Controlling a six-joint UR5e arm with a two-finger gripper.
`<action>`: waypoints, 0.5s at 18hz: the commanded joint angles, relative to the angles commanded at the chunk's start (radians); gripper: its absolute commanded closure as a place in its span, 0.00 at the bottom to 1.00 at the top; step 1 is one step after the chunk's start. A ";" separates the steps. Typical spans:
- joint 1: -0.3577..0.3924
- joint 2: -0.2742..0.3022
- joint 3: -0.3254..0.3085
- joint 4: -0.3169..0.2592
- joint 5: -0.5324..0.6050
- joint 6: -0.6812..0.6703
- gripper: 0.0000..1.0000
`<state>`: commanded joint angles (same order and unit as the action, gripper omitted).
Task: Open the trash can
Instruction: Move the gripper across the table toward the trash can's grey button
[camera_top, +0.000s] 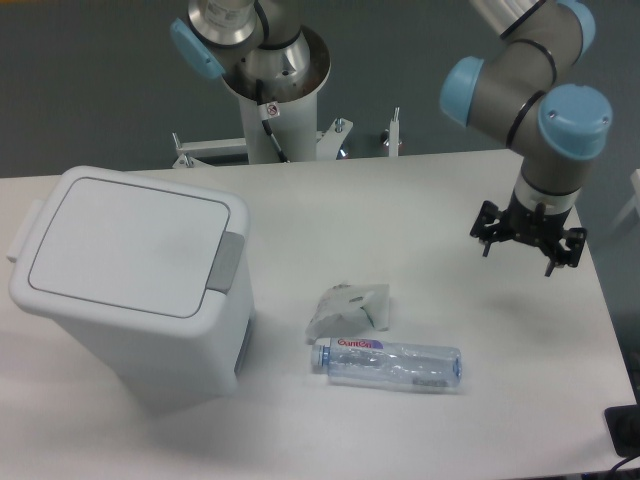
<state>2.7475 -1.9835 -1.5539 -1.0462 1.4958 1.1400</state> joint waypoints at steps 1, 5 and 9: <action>-0.002 0.003 0.000 -0.002 -0.025 -0.029 0.00; -0.002 0.018 0.050 -0.089 -0.137 -0.130 0.00; -0.054 0.018 0.195 -0.270 -0.212 -0.265 0.00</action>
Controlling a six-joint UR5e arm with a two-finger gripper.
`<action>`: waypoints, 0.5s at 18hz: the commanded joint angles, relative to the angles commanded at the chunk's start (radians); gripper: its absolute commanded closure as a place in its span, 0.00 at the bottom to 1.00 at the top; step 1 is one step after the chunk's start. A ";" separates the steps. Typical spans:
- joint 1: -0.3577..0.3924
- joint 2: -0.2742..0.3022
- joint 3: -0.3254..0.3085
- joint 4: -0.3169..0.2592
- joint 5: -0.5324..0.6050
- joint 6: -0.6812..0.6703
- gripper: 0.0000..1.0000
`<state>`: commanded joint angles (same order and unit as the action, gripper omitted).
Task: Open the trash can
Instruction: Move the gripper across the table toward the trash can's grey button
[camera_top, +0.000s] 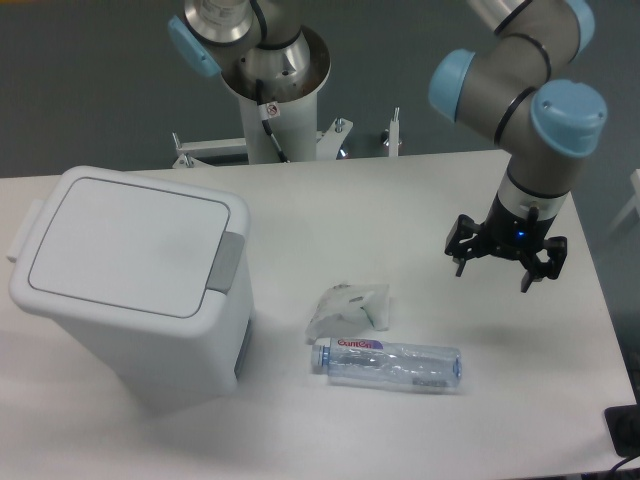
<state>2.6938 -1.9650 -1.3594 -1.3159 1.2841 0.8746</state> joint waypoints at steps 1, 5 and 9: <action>-0.012 -0.002 0.018 -0.008 -0.018 -0.028 0.00; -0.078 0.000 0.088 -0.017 -0.081 -0.156 0.00; -0.164 0.043 0.097 -0.040 -0.107 -0.226 0.00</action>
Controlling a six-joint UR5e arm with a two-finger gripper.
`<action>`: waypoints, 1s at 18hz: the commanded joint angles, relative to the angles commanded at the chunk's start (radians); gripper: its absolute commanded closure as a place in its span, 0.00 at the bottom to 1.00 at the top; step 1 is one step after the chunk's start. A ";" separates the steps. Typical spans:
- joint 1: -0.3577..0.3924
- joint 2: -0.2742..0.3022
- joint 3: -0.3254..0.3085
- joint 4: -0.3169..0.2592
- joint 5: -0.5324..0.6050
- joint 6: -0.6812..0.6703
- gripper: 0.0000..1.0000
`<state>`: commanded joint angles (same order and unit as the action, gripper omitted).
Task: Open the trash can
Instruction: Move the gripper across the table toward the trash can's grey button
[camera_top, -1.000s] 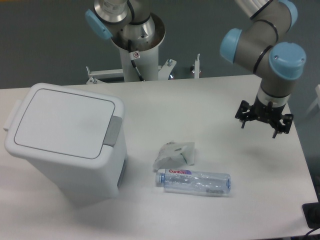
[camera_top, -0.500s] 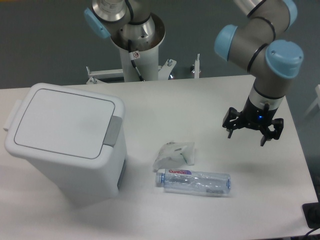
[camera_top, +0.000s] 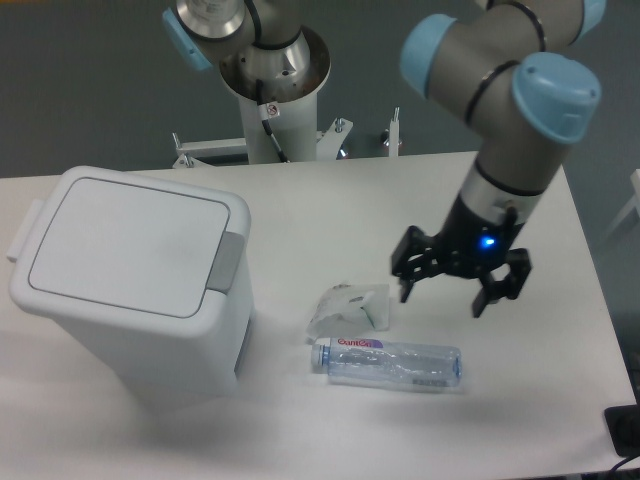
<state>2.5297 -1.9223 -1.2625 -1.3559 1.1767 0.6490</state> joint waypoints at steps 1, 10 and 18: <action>-0.006 0.012 0.000 -0.002 -0.014 -0.003 0.00; -0.064 0.078 -0.066 -0.008 -0.106 -0.017 0.00; -0.103 0.130 -0.133 -0.005 -0.103 -0.083 0.00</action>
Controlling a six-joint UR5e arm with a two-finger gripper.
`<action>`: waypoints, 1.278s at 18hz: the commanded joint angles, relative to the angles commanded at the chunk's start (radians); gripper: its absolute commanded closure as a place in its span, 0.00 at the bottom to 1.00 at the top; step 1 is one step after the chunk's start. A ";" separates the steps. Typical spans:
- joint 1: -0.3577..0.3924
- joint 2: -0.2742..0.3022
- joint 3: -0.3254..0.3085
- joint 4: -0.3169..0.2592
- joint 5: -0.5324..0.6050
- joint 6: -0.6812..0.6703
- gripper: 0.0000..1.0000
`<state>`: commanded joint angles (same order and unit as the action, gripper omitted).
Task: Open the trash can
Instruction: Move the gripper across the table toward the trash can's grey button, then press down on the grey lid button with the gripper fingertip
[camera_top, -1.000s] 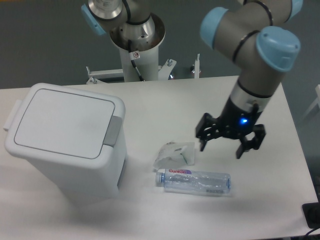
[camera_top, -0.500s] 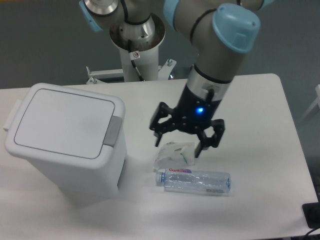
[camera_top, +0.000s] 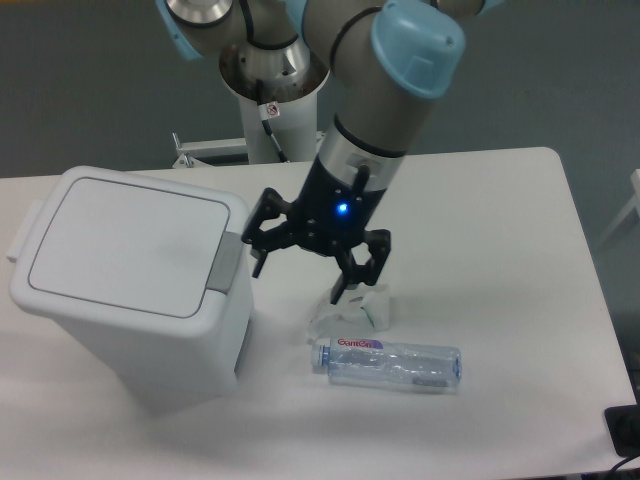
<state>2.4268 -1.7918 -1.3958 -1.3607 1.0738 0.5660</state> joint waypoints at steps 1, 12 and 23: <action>0.000 0.000 -0.008 0.005 0.003 0.000 0.00; -0.029 0.005 -0.038 0.009 0.008 -0.002 0.00; -0.031 0.000 -0.038 0.015 0.009 -0.002 0.00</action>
<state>2.3961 -1.7917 -1.4343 -1.3453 1.0830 0.5645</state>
